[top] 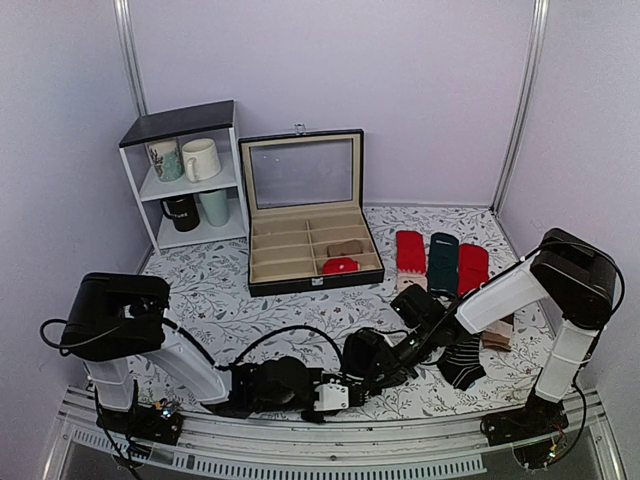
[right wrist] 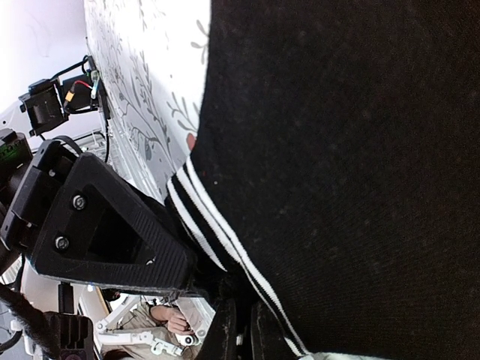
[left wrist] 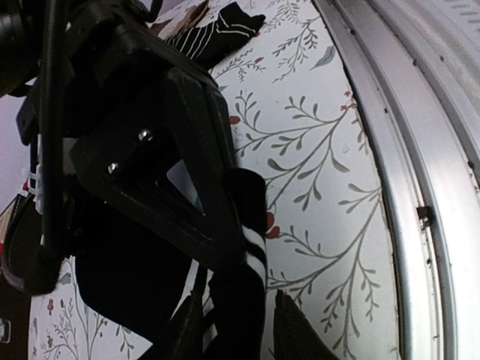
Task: Roll the socks
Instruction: Roll a pair of socks at the center of the board.
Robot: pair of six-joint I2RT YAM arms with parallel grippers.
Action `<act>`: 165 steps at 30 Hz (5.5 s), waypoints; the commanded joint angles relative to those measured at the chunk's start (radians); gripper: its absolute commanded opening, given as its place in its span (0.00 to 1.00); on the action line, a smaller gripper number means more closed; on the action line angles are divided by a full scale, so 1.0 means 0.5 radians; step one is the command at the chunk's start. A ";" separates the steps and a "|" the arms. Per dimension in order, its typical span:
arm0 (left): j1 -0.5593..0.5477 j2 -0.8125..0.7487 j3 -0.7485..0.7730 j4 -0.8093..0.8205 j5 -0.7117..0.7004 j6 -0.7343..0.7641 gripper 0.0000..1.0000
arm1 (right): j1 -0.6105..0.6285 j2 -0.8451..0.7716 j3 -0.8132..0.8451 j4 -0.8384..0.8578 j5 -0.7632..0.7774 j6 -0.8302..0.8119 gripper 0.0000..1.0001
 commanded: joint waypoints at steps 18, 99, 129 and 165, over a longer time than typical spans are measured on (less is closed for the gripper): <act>0.049 0.189 0.083 -0.243 0.066 -0.173 0.00 | -0.004 0.048 -0.055 -0.058 0.066 0.031 0.15; 0.232 0.190 -0.069 -0.389 0.515 -0.649 0.00 | 0.915 -0.821 -0.849 1.068 2.116 -1.273 0.52; 0.235 0.217 -0.032 -0.453 0.553 -0.659 0.00 | 0.753 -0.497 -0.908 1.741 1.462 -1.759 0.49; 0.229 -0.390 -0.171 -0.259 0.393 -0.331 0.28 | 0.720 -0.105 -0.936 1.660 1.604 -0.940 0.09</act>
